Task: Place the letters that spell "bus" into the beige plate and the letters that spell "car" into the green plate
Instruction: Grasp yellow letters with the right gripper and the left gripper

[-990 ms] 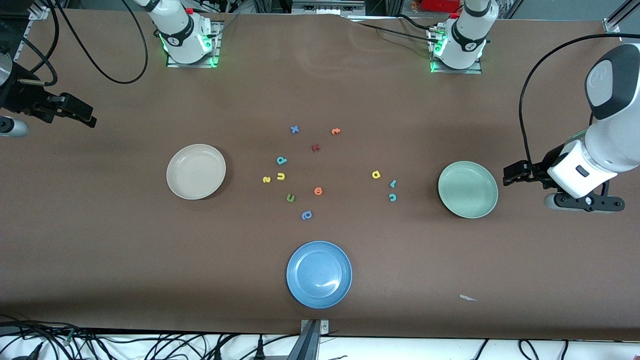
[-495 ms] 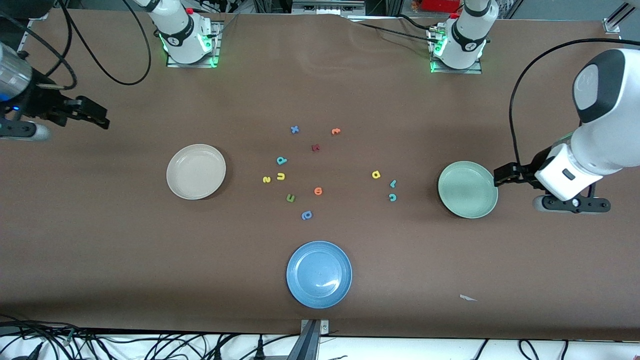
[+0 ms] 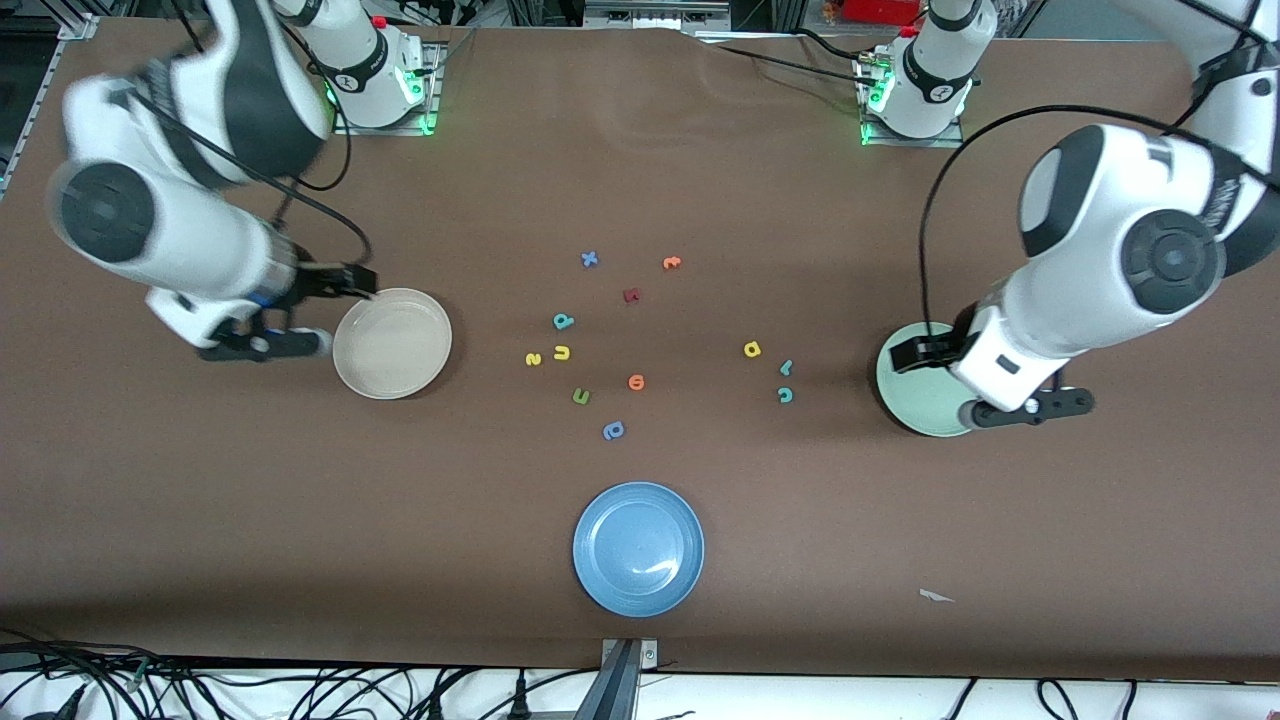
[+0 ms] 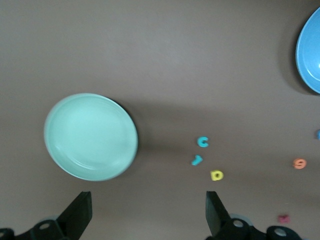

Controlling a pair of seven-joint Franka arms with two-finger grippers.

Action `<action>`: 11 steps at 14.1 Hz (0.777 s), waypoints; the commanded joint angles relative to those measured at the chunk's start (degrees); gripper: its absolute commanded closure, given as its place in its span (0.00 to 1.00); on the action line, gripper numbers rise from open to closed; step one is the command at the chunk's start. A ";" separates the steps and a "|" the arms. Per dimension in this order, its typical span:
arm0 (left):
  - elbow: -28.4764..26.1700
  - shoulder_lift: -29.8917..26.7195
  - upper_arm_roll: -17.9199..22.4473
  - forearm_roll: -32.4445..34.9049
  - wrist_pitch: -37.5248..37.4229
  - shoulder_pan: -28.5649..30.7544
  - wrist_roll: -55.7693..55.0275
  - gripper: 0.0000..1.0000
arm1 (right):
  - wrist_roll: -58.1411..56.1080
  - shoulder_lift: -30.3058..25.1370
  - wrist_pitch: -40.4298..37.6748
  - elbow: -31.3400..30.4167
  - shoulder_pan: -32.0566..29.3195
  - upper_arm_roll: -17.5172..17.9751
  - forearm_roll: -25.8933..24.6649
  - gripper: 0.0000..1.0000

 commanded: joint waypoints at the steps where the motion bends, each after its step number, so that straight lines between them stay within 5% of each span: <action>1: -1.11 3.15 0.72 -1.96 4.41 -3.78 -8.71 0.00 | 6.60 4.86 5.06 0.46 3.33 -0.38 2.00 0.00; 7: -11.03 5.70 0.63 -1.96 18.65 -8.36 -27.18 0.00 | 30.58 10.75 16.66 -3.06 7.83 -0.30 2.27 0.01; 11: -20.35 5.97 0.63 -1.96 31.56 -11.70 -37.29 0.01 | 51.75 15.24 25.35 -2.97 11.79 -0.30 2.27 0.12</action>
